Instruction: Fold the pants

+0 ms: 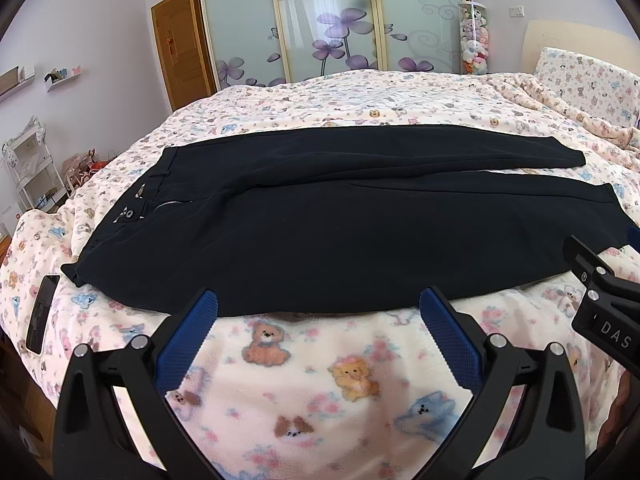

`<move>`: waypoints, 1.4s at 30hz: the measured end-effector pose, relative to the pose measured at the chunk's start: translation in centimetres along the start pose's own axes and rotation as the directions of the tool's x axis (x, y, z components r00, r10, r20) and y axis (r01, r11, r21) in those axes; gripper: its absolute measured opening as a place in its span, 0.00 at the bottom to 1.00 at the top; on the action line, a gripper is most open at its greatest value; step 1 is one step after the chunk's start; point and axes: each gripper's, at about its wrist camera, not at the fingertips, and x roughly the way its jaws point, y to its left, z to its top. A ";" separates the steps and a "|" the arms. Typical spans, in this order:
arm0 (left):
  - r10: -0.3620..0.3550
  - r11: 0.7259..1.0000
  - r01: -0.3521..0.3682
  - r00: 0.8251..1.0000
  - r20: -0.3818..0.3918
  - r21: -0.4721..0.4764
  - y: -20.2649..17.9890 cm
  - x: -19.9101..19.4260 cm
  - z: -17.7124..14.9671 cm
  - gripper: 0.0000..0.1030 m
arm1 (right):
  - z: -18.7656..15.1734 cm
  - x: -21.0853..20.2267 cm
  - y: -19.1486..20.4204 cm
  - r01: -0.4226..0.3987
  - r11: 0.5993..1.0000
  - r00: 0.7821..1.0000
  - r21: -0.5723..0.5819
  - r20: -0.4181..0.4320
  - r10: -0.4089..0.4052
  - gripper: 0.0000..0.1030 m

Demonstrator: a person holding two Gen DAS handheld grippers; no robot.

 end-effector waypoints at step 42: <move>0.004 1.000 -0.004 1.000 -0.007 -0.020 1.0 0.1 0.5 0.98 | -1.2 1.2 -0.4 -0.002 1.000 0.999 0.009 -0.033 0.003 0.99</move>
